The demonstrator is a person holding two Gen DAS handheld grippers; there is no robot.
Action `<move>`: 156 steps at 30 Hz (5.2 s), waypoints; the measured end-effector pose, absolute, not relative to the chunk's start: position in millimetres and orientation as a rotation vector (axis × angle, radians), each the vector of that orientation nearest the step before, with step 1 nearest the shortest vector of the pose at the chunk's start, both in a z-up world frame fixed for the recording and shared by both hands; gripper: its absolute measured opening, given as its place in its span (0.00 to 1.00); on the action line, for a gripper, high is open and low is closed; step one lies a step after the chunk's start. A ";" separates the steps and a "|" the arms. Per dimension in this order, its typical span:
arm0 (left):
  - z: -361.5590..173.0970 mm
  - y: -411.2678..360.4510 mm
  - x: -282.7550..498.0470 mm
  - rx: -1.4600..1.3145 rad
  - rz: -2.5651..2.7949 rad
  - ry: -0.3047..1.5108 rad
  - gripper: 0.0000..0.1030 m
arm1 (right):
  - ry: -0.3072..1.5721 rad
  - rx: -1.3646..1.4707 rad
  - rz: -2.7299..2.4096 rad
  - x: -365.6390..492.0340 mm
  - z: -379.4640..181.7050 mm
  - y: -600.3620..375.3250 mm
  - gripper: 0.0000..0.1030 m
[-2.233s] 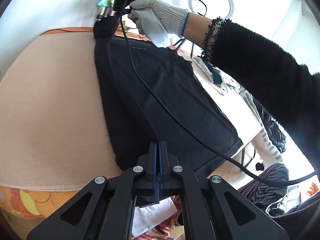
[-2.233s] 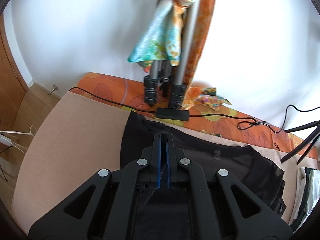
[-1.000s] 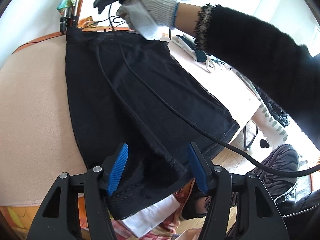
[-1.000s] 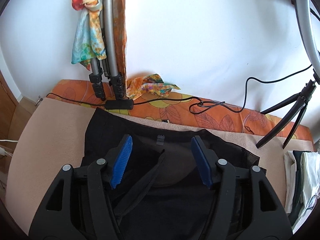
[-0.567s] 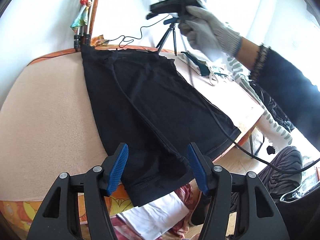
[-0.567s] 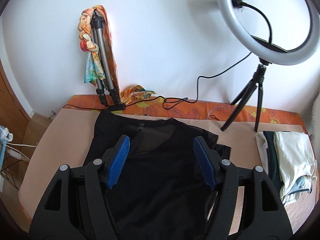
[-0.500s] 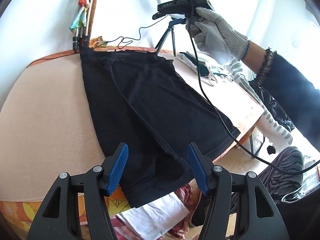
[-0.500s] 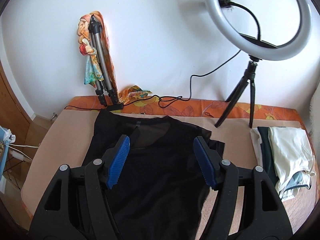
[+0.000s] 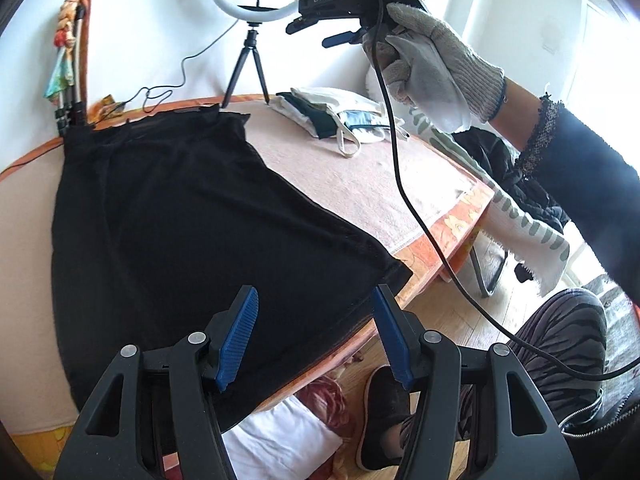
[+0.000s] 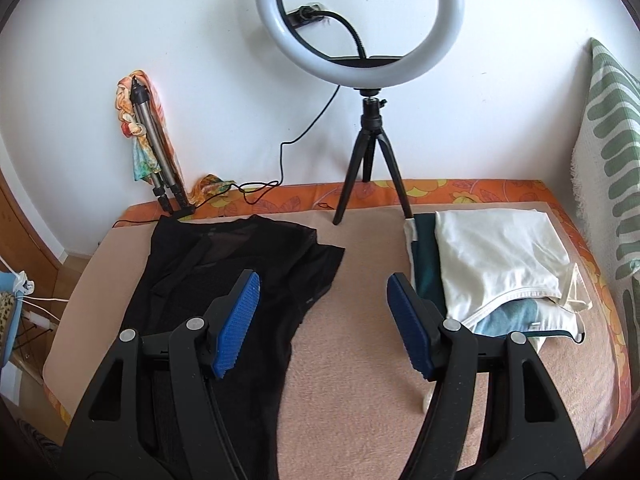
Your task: Fold small clothes
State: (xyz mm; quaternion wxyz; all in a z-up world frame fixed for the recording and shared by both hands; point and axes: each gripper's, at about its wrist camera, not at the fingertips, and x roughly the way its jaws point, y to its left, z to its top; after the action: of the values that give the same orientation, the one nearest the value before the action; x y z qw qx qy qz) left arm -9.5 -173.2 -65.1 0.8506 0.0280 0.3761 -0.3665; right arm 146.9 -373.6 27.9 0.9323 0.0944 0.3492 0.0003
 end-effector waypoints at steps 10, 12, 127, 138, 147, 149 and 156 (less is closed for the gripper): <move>-84.2 -243.8 -11.3 0.125 -0.820 0.858 0.55 | 0.734 0.250 -0.035 134.2 4.5 -436.8 0.67; -88.8 -254.2 -12.6 0.143 -0.818 0.860 0.55 | 0.737 0.258 -0.025 137.1 -0.1 -441.6 0.67; -63.4 -92.2 -38.2 -0.131 -0.537 0.817 0.43 | 0.832 0.065 0.253 225.1 14.0 -190.4 0.62; -61.2 -55.9 -38.4 0.013 -0.499 0.818 0.43 | 0.899 0.146 0.266 75.6 -15.2 -227.5 0.61; -52.1 -95.0 -14.0 0.017 -0.635 0.823 0.43 | 1.084 0.253 0.331 -11.2 -92.1 -220.6 0.40; -53.2 -109.7 -6.2 0.035 -0.655 0.823 0.43 | 1.106 0.263 0.352 -16.3 -99.5 -216.9 0.38; -87.8 -134.1 6.1 0.121 -0.614 0.929 0.42 | 1.137 0.240 0.379 -23.5 -115.0 -211.9 0.10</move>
State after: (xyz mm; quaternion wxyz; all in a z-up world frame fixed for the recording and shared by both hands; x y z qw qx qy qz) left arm 6.1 -134.1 -87.8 0.8472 0.0575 0.4405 -0.2914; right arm -23.5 -211.9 -115.0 0.8190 0.1127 0.5337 0.1779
